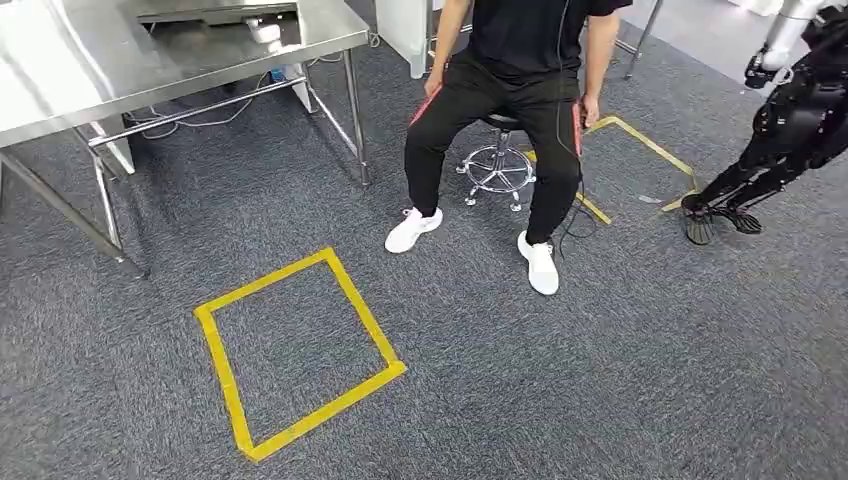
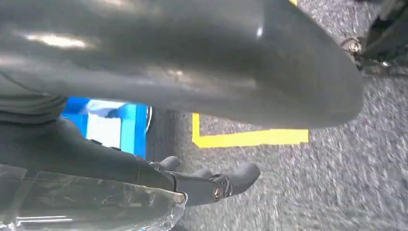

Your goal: Take the parts from the cabinet and place them on the table.

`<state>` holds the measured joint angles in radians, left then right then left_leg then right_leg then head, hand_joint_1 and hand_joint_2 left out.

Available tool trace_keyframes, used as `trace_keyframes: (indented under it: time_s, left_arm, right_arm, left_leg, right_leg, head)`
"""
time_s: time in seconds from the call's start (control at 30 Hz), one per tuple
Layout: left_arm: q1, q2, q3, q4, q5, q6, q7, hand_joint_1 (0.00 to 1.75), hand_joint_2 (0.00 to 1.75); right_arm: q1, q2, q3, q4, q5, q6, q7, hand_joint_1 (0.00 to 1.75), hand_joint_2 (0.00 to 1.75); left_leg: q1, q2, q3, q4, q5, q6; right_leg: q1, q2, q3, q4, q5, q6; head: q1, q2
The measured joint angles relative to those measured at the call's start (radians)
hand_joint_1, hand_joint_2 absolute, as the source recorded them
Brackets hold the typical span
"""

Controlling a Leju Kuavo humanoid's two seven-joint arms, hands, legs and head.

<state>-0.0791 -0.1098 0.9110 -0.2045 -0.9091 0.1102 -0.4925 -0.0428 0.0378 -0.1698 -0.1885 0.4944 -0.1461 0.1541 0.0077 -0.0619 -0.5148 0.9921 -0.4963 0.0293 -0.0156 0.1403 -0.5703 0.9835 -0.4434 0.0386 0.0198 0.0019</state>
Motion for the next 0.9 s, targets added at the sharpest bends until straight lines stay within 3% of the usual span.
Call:
trace_keyframes:
  time_s: [0.03,0.07,0.1,0.17,0.2,0.23,0.27,0.3,0.33,0.37,0.4,0.43,0.47,0.5,0.53,0.57,0.6,0.63,0.7,0.73,0.8,0.83,0.87,0.9]
  left_arm:
    - [-0.001,-0.006,0.0,0.0,0.0,0.0,0.0,0.0,0.0]
    - [-0.001,-0.003,0.0,0.0,0.0,0.0,0.0,0.0,0.0]
    - [-0.001,-0.003,0.0,0.0,0.0,0.0,0.001,0.0,0.0]
    - [0.003,-0.003,0.0,0.0,0.0,0.0,0.001,0.0,0.0]
    - [0.003,-0.003,0.0,0.0,0.0,0.0,0.002,0.0,0.0]
    - [0.003,-0.003,0.0,0.0,0.0,0.0,0.002,0.0,0.0]
    - [0.003,-0.004,0.0,0.0,0.0,0.0,0.003,0.0,0.0]
    - [0.002,-0.005,0.0,0.0,0.0,0.0,0.003,0.0,0.0]
    - [0.002,-0.006,0.0,0.0,0.0,0.0,0.003,0.0,0.0]
    - [0.002,-0.005,0.0,0.0,0.0,0.0,0.002,0.0,0.0]
    - [0.003,-0.005,0.0,0.0,0.0,0.0,0.003,0.0,0.0]
    - [0.001,-0.004,0.0,0.0,0.0,0.0,0.003,0.0,0.0]
    - [0.0,-0.005,0.0,0.0,0.0,0.0,0.003,0.0,0.0]
    - [-0.003,-0.005,0.0,0.0,0.0,0.0,0.003,0.0,0.0]
    - [-0.004,-0.006,0.0,0.0,0.0,0.0,0.003,0.0,0.0]
    - [-0.006,-0.004,0.0,0.0,0.0,0.0,0.003,0.0,0.0]
    - [-0.005,-0.004,0.0,0.0,0.0,0.0,0.003,0.0,0.0]
    - [-0.002,-0.004,0.0,0.001,0.0,0.0,0.003,0.0,0.0]
    - [0.003,-0.004,0.0,0.001,0.0,0.0,0.003,0.0,0.0]
    - [0.004,-0.003,0.0,0.001,0.0,0.0,0.003,0.0,0.0]
    - [0.004,-0.003,0.0,0.001,0.0,0.003,0.004,0.0,0.0]
    - [0.004,-0.002,0.0,0.001,0.0,0.003,0.005,0.0,0.0]
    - [0.004,-0.001,0.0,0.001,0.0,0.003,0.005,0.0,0.0]
    - [0.005,-0.001,0.0,0.001,0.0,0.005,0.008,0.0,0.0]
  right_arm:
    - [0.0,-0.003,0.0,0.0,0.0,0.0,0.002,0.0,0.0]
    - [-0.001,0.0,0.0,0.0,0.001,0.0,0.003,0.0,0.0]
    - [-0.002,0.0,0.0,0.0,0.001,0.0,0.004,0.0,0.0]
    - [-0.003,-0.001,0.0,0.0,0.002,0.0,0.004,0.0,0.0]
    - [-0.002,-0.001,0.0,0.0,0.001,0.0,0.004,0.0,0.0]
    - [0.0,-0.001,0.0,0.0,0.001,0.0,0.004,0.0,0.0]
    - [0.002,-0.002,0.0,0.0,0.002,0.0,0.004,0.0,0.0]
    - [0.003,-0.002,0.0,0.0,0.001,0.0,0.004,0.0,0.0]
    - [0.002,-0.003,0.0,0.0,0.001,0.0,0.004,0.0,0.0]
    - [-0.001,-0.002,0.0,0.0,0.002,0.0,0.004,0.0,0.0]
    - [-0.004,-0.002,0.0,0.0,0.002,0.0,0.004,0.0,0.0]
    - [-0.003,-0.002,0.0,0.0,0.002,0.0,0.004,0.0,0.0]
    - [-0.002,-0.002,0.0,0.0,0.002,0.0,0.004,0.0,0.0]
    - [-0.001,-0.002,0.0,0.001,0.002,0.0,0.004,0.0,0.0]
    - [-0.001,-0.002,0.0,0.001,0.001,0.0,0.004,0.0,0.0]
    - [-0.002,0.0,0.0,0.001,0.002,0.0,0.004,0.0,0.0]
    - [-0.003,-0.001,0.0,0.001,0.001,0.0,0.005,0.0,0.0]
    - [-0.003,-0.001,0.0,0.001,0.002,0.0,0.005,0.0,0.0]
    - [-0.002,-0.001,0.0,0.001,0.002,0.0,0.005,0.0,0.0]
    - [-0.001,-0.001,0.0,0.001,0.002,0.0,0.005,0.0,0.0]
    - [0.001,-0.001,0.0,0.001,0.003,0.001,0.005,0.0,0.0]
    - [0.0,0.0,0.0,0.001,0.004,0.001,0.005,0.0,0.0]
    - [-0.001,0.001,0.0,0.001,0.008,0.002,0.005,0.0,0.0]
    - [-0.005,0.002,0.0,0.001,0.008,0.002,0.004,0.0,0.0]
  left_leg:
    - [0.013,0.021,0.005,-0.02,0.014,0.008]
    - [0.009,0.03,0.008,-0.029,0.017,0.015]
    - [0.009,0.047,0.006,-0.028,0.019,0.018]
    - [0.003,0.082,0.002,-0.028,0.019,0.018]
    - [0.003,0.098,0.0,-0.027,0.019,0.018]
    - [0.003,0.113,0.0,-0.027,0.019,0.018]
    - [0.003,0.126,0.0,-0.027,0.019,0.018]
    - [0.003,0.138,0.002,-0.026,0.018,0.016]
    - [0.003,0.149,0.005,-0.024,0.016,0.011]
    - [-0.001,0.157,0.006,-0.021,0.013,0.005]
    - [-0.007,0.168,0.007,-0.016,0.007,-0.005]
    - [-0.007,0.177,0.01,-0.016,0.006,-0.01]
    - [-0.006,0.185,0.014,-0.017,0.006,-0.013]
    - [-0.004,0.197,0.018,-0.02,0.005,-0.021]
    - [0.002,0.187,0.016,-0.014,-0.001,-0.03]
    - [0.005,0.131,0.008,0.009,-0.025,-0.036]
    - [0.008,0.09,-0.016,0.066,-0.071,-0.037]
    - [0.009,0.071,-0.054,0.153,-0.12,-0.038]
    - [0.009,0.062,-0.12,0.288,-0.167,-0.041]
    - [0.009,0.062,-0.127,0.299,-0.155,-0.04]
    - [0.012,0.058,-0.085,0.2,-0.075,-0.038]
    - [0.017,0.038,-0.043,0.106,-0.023,-0.036]
    - [0.021,-0.004,-0.014,0.038,0.003,-0.031]
    - [0.023,-0.028,-0.003,0.011,-0.008,-0.029]
  right_leg:
    - [0.004,-0.012,-0.002,0.014,-0.004,0.003]
    - [0.007,-0.071,-0.022,0.045,-0.028,0.0]
    - [0.006,-0.1,-0.054,0.104,-0.063,-0.006]
    - [0.003,-0.124,-0.128,0.267,-0.133,-0.006]
    - [0.001,-0.128,-0.146,0.316,-0.146,0.001]
    - [-0.001,-0.13,-0.136,0.309,-0.139,0.01]
    - [-0.002,-0.134,-0.099,0.253,-0.117,0.021]
    - [-0.006,-0.146,-0.043,0.158,-0.085,0.033]
    - [-0.009,-0.178,0.019,0.053,-0.056,0.041]
    - [-0.009,-0.228,0.053,-0.009,-0.047,0.036]
    - [0.003,-0.224,0.051,-0.009,-0.033,0.024]
    - [0.0,-0.209,0.046,-0.004,-0.032,0.013]
    - [0.003,-0.201,0.038,-0.002,-0.032,0.009]
    - [0.005,-0.189,0.035,-0.004,-0.032,0.0]
    - [-0.013,-0.177,0.044,-0.01,-0.024,-0.012]
    - [-0.014,-0.167,0.044,-0.01,-0.022,-0.015]
    - [-0.014,-0.158,0.041,-0.009,-0.018,-0.025]
    - [-0.012,-0.148,0.038,-0.009,-0.014,-0.031]
    - [-0.007,-0.121,0.032,-0.006,-0.014,-0.031]
    - [-0.006,-0.108,0.032,-0.004,-0.014,-0.031]
    - [-0.006,-0.08,0.033,0.001,-0.014,-0.03]
    - [-0.006,-0.065,0.033,0.005,-0.014,-0.03]
    - [-0.007,-0.053,0.029,0.007,-0.014,-0.029]
    - [0.006,-0.044,0.023,0.018,-0.017,-0.023]
  head:
    - [0.0,0.0]
    - [0.003,0.0]
    - [0.009,0.0]
    - [0.009,0.0]
    - [0.01,0.0]
    - [0.01,0.0]
    - [0.01,0.0]
    - [0.01,0.0]
    - [0.01,0.0]
    - [0.01,0.0]
    - [0.01,0.0]
    - [0.004,0.0]
    - [0.005,0.0]
    - [0.005,0.0]
    - [0.005,0.0]
    - [0.001,0.0]
    - [0.001,0.0]
    - [0.001,0.0]
    - [0.001,0.0]
    - [0.001,0.0]
    - [0.001,0.0]
    - [0.001,0.0]
    - [0.001,0.0]
    - [0.001,0.0]
